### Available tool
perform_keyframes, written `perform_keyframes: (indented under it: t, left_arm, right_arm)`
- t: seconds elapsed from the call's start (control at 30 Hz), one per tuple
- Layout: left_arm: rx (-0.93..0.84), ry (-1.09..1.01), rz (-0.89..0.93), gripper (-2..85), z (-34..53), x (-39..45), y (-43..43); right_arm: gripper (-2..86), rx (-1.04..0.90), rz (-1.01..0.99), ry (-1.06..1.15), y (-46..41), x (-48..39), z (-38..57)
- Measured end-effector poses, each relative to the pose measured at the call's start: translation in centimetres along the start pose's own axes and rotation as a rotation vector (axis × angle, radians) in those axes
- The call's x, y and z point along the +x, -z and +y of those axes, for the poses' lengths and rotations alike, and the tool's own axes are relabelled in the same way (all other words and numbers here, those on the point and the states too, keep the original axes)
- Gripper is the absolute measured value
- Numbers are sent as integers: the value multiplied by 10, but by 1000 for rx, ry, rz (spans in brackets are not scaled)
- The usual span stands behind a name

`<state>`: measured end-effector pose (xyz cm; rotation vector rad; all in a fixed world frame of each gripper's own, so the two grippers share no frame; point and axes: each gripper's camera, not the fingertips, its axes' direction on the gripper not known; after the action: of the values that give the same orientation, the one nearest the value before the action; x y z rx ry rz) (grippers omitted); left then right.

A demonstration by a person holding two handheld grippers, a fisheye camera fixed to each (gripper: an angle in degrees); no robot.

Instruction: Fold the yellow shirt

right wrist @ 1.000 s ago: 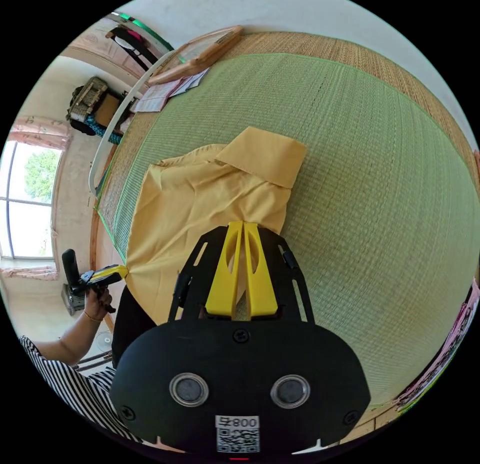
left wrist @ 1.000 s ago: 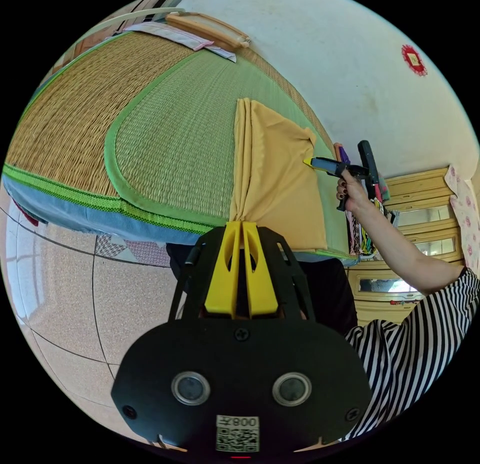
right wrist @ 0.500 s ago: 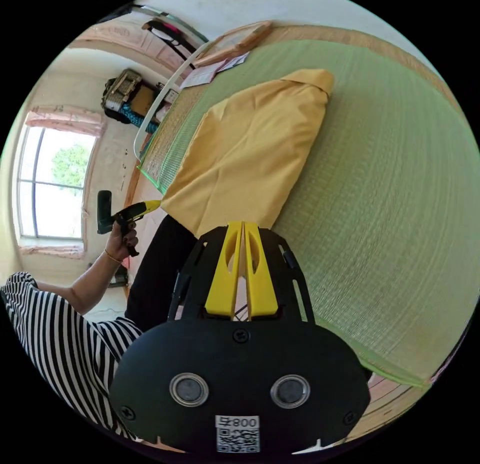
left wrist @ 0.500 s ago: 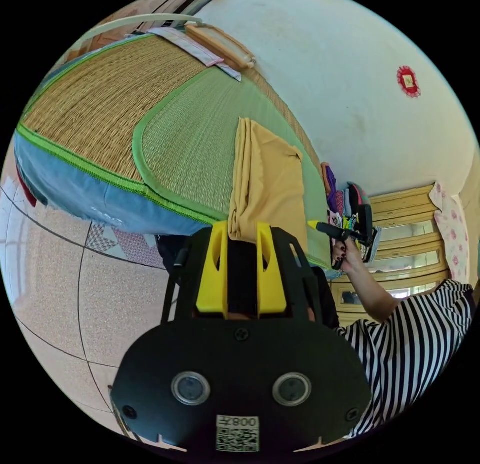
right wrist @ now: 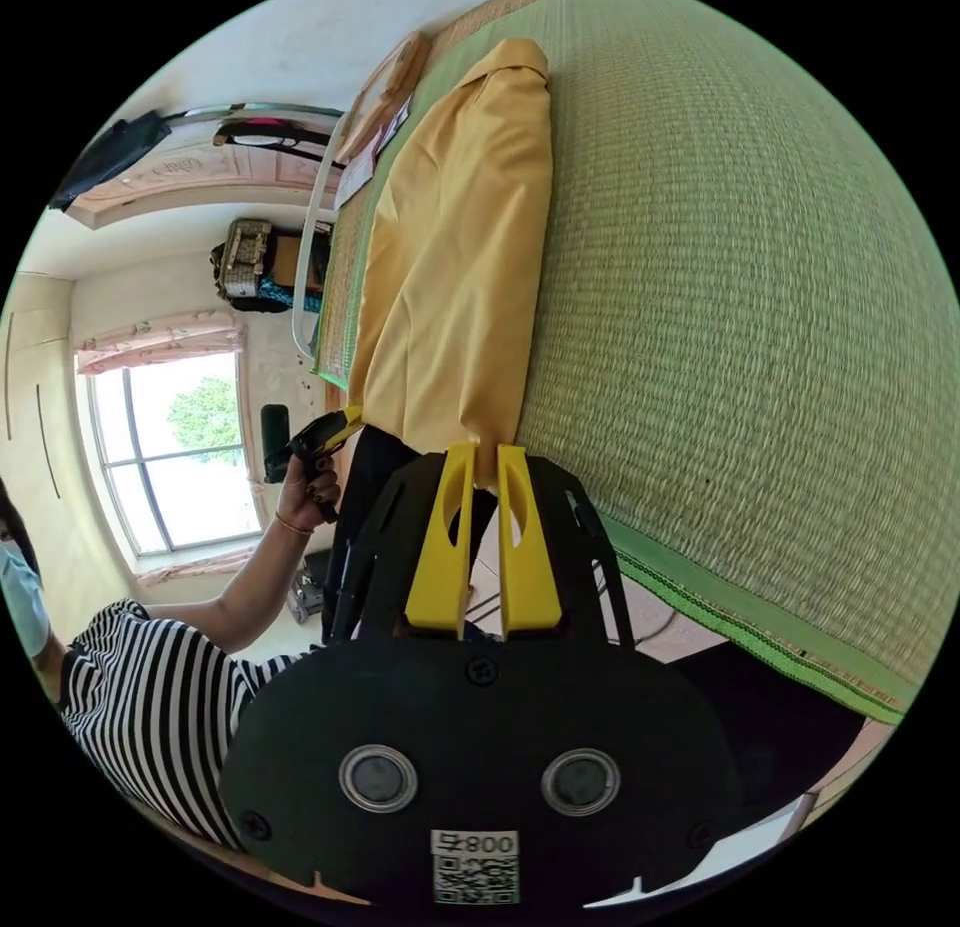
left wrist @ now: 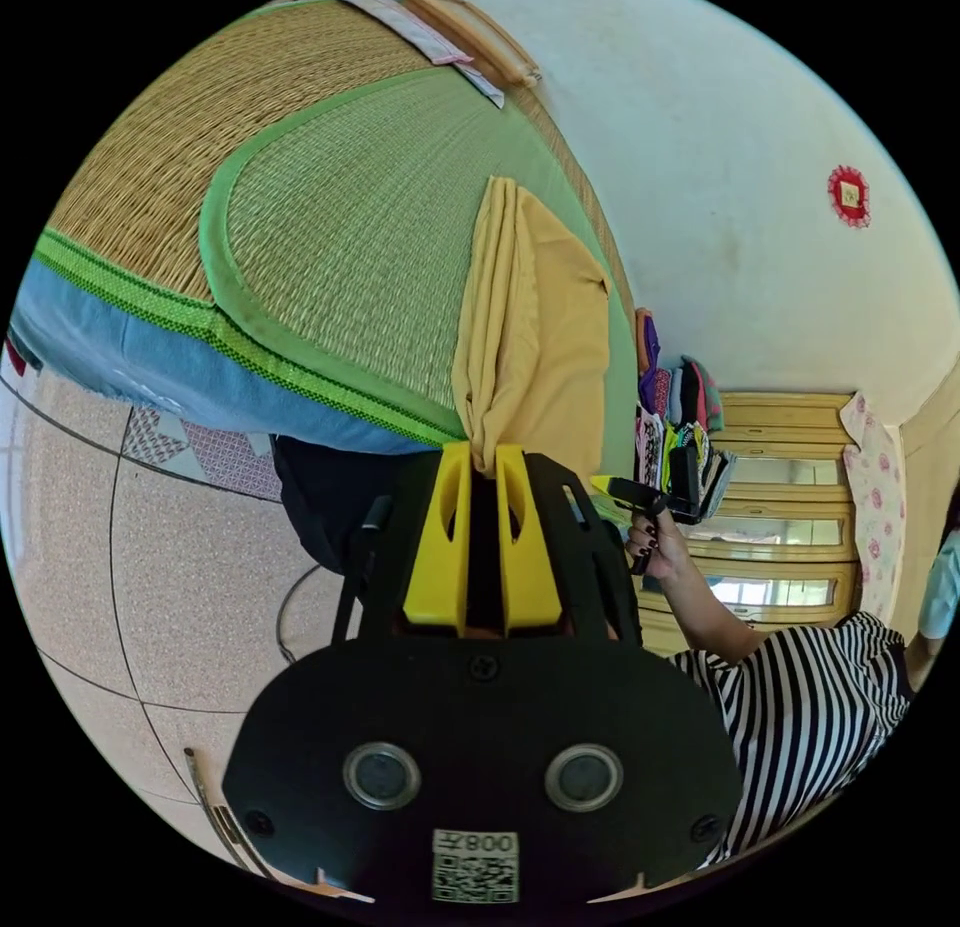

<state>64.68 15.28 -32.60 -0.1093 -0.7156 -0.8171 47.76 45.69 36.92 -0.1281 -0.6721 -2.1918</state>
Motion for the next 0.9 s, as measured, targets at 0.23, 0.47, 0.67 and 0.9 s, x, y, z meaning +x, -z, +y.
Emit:
perform_keyframes:
  t: [0.23,0.47,0.67,0.9]
  left_arm:
    - [-32,19,102,31,8,18,-24]
    - [-151,-3,166,25,20,75,-93]
    - [-196,9,100,24,33,95,-133]
    - [-169,73,182,24,38,91,-141]
  right_arm:
    - [21,-37,17,30,19,22,-8]
    - [17,-58,232,86,83,41,-27]
    - [17,14,190,-81,85,108,6]
    - [65,142,-184,-119,36,132,90]
